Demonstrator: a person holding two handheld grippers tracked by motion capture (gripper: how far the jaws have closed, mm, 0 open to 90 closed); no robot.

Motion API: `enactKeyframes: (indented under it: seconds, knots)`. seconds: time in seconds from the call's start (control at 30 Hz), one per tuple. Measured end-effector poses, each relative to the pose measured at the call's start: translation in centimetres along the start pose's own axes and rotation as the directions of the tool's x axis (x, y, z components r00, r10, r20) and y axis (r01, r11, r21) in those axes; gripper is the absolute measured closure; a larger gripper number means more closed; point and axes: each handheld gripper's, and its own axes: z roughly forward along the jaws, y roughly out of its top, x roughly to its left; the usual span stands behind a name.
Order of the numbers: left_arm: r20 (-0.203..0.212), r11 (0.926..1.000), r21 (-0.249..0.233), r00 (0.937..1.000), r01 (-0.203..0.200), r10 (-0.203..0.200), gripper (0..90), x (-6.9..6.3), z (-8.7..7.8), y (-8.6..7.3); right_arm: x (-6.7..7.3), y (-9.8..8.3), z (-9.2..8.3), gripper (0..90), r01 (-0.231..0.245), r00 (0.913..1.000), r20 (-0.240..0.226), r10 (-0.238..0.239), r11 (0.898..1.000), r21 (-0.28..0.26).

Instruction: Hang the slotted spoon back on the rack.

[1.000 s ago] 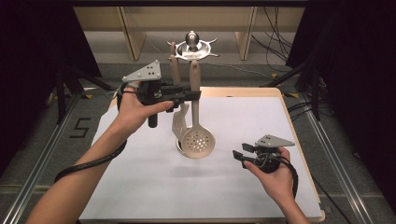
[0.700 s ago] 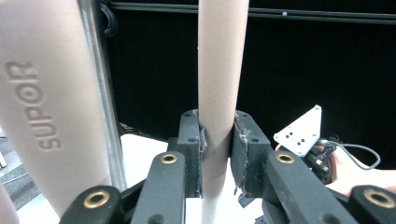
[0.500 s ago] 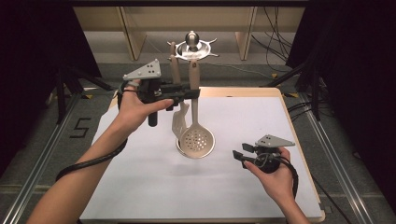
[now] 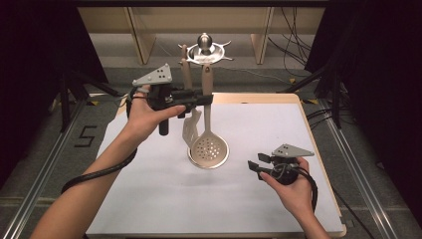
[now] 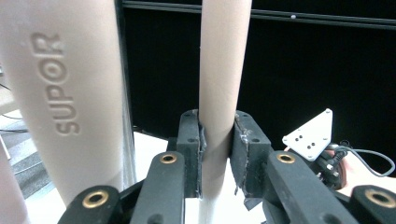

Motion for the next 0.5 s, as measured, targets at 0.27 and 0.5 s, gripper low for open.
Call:
enactKeyframes:
  seconds: [0.27, 0.5]
  knots:
    - [-0.042, 0.9965, -0.004, 0.9956, -0.084, 0.084, 72.2, 0.1, -0.1, -0.1, 0.0, 0.0, 0.0, 50.4, 0.013, 0.9999, 0.008, -0.013, 1.0, 0.003]
    - [-0.102, 0.999, -0.003, 0.9938, -0.044, 0.044, 63.9, -0.9, -0.6, -0.6, 0.2, -0.1, 0.0, 50.3, -0.006, 1.0, -0.005, 0.006, 1.0, 0.018]
